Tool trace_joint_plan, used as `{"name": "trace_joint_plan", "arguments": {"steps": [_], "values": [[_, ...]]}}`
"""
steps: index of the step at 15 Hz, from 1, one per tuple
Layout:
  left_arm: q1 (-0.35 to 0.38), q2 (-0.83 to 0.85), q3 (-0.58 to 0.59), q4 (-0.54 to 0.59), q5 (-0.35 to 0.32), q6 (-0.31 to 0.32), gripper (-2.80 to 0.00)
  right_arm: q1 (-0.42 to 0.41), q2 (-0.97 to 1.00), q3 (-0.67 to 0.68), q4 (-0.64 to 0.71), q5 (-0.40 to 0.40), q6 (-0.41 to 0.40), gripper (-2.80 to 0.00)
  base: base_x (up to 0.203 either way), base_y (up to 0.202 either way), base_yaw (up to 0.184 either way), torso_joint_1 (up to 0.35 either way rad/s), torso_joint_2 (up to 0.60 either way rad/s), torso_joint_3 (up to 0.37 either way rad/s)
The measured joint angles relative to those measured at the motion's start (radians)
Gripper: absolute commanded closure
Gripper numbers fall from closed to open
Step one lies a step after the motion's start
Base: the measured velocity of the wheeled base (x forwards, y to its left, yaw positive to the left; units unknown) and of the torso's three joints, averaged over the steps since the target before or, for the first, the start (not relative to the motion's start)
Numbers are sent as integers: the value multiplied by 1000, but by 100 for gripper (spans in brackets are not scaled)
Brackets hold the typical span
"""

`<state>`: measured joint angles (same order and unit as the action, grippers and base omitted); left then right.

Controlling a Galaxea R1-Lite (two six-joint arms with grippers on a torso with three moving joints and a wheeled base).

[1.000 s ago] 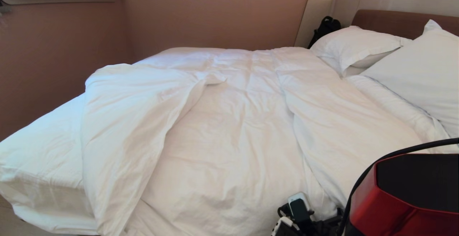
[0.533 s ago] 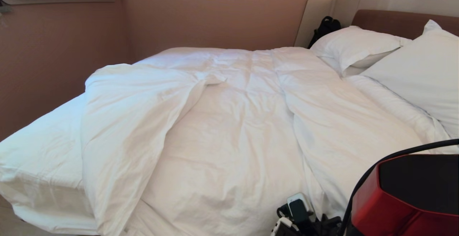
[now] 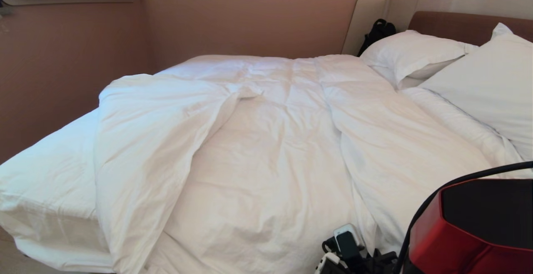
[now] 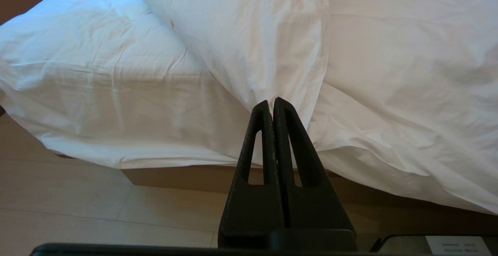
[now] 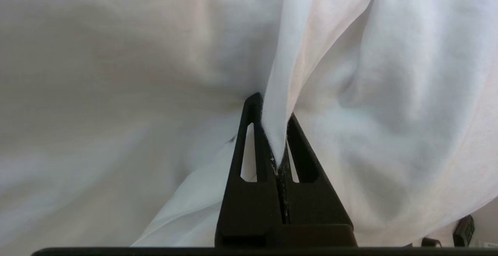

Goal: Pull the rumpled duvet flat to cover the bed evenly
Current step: Flatten the corners of the folded blanket

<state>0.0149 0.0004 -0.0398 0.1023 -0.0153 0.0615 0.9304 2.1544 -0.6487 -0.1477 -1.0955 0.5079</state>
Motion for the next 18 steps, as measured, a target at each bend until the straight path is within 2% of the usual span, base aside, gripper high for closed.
{"name": "trace_joint_plan", "arguments": {"steps": [9, 18], "values": [[0, 0, 0, 0, 0, -1, 0, 130, -19, 69, 30, 91, 2, 0, 0, 0, 0, 0, 0, 0], [0, 0, 0, 0, 0, 0, 0, 148, -14, 64, 23, 103, 20, 0, 0, 0, 0, 0, 0, 0]]}}
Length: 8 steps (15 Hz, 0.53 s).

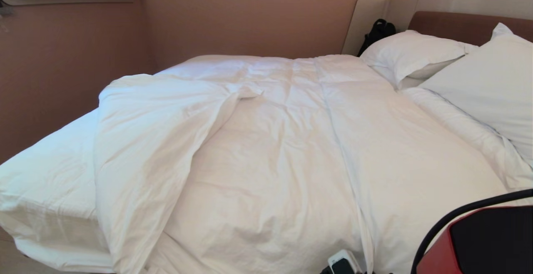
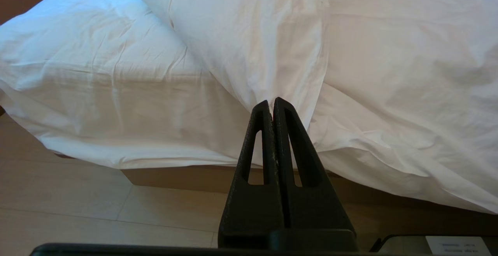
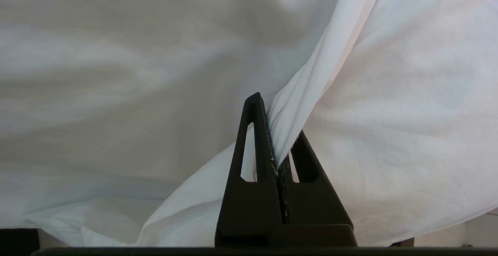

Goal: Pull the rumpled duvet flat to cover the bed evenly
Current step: Flatten the corners of the folded blanket

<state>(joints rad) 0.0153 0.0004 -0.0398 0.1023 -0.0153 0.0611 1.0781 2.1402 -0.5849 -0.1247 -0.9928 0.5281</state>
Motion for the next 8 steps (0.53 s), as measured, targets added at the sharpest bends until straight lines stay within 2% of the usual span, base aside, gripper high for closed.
{"name": "trace_joint_plan", "arguments": {"steps": [3, 4, 8], "values": [[0, 0, 0, 0, 0, 0, 0, 0, 0, -1, 4, 0, -1, 0, 0, 0, 0, 0, 0, 0], [0, 0, 0, 0, 0, 0, 0, 0, 1, 0, 4, 0, -1, -280, 0, 0, 0, 0, 0, 0], [-1, 0, 0, 0, 0, 0, 0, -1, 3, 1, 6, 2, -1, -280, 0, 0, 0, 0, 0, 0]]}}
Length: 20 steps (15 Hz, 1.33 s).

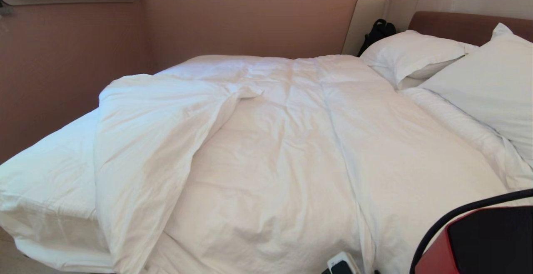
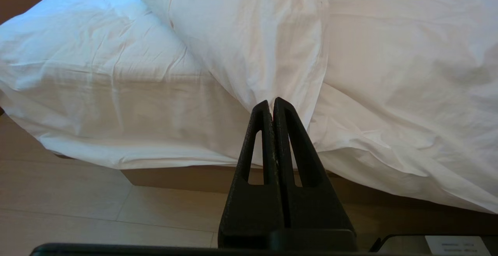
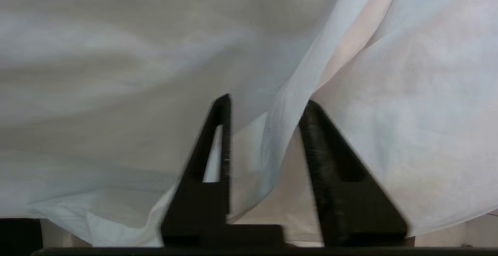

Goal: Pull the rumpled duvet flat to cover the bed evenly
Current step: Flatten the corners of the folded blanket

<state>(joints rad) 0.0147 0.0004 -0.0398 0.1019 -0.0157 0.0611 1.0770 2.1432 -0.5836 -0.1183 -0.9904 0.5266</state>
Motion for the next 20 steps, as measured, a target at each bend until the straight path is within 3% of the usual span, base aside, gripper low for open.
{"name": "trace_joint_plan", "arguments": {"steps": [8, 15, 16, 20], "values": [[0, 0, 0, 0, 0, 0, 0, 49, -82, -13, -8, 30, -11, -280, 0, 0, 0, 0, 0, 0], [1, 0, 0, 0, 0, 0, 0, 75, -286, -195, 10, 122, -116, -280, 0, 0, 0, 0, 0, 0], [1, 0, 0, -1, 0, 0, 0, 64, -303, -213, 17, 123, -129, 0, 0, 0, 0, 0, 0, 0], [0, 0, 0, 0, 0, 0, 0, -39, -355, -252, 51, 125, -150, 0, 0, 0, 0, 0, 0, 0]]}}
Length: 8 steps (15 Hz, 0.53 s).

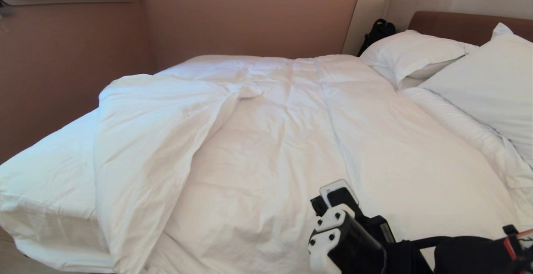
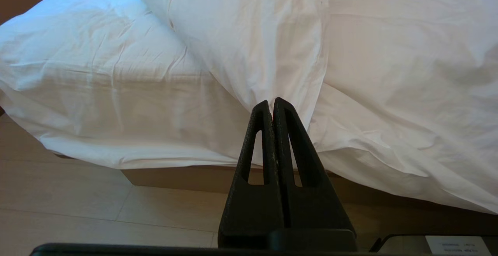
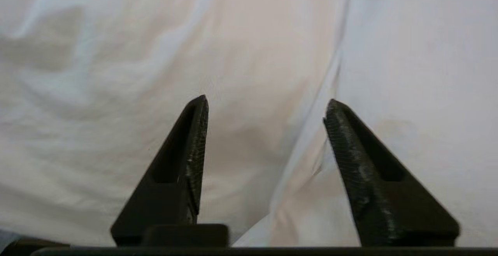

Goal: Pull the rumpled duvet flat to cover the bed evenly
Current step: Flatten the corners of the folded blanket

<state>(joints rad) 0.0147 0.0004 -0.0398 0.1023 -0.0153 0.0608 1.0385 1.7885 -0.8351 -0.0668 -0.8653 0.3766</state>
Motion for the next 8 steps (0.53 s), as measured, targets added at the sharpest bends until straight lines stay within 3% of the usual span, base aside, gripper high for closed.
{"name": "trace_joint_plan", "arguments": {"steps": [5, 8], "values": [[1, 0, 0, 0, 0, 0, 0, -133, -29, 14, 2, 9, 7, 0, 0, 0, 0, 0, 0, 0], [0, 0, 0, 0, 0, 0, 0, -254, -63, 24, 1, 47, 8, 0, 0, 0, 0, 0, 0, 0]]}}
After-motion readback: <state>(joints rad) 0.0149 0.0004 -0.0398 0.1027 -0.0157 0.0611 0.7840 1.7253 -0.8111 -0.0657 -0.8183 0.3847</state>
